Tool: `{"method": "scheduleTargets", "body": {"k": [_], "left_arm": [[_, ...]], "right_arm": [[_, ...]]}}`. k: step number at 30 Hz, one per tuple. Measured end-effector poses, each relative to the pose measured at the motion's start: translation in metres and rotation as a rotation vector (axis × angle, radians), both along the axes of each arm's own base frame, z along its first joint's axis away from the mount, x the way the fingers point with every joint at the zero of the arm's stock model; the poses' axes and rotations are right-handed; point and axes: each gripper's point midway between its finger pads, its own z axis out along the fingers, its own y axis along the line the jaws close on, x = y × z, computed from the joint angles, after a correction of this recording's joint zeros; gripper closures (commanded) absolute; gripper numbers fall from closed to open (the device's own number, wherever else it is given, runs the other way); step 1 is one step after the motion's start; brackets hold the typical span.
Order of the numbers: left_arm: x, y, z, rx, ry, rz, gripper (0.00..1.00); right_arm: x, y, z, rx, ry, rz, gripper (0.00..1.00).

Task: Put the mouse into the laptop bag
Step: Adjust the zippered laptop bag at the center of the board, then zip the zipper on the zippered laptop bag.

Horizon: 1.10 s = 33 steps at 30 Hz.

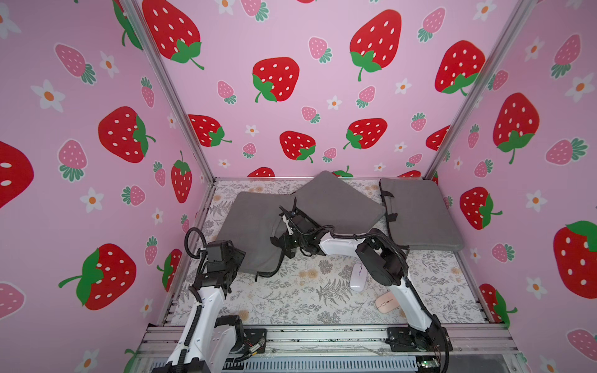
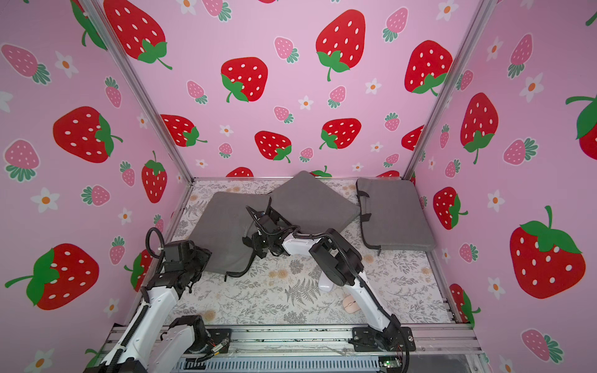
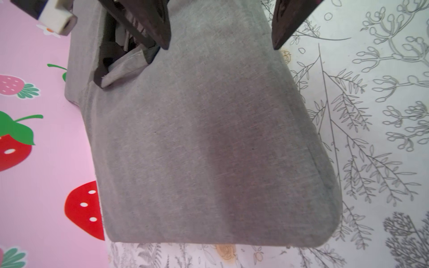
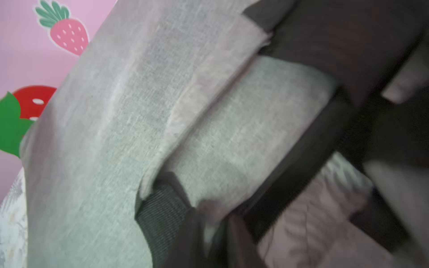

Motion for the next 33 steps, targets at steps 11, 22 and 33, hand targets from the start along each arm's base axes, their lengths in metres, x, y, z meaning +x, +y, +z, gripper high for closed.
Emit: {"method": "scheduleTargets", "body": {"k": [11,22,33], "left_arm": [[0.001,0.004,0.008,-0.008,-0.039,0.03,0.31],[-0.004,0.012,0.031,0.037,-0.115,0.062,0.3],[-0.006,0.019,0.04,0.066,-0.117,0.079,0.3]], "right_arm": [[0.057,0.017,0.001,-0.022,-0.013,0.015,0.38],[-0.029,-0.046,0.067,-0.22,-0.138,0.004,0.23],[-0.17,0.012,0.076,-0.261,-0.257,0.13,0.33]]}}
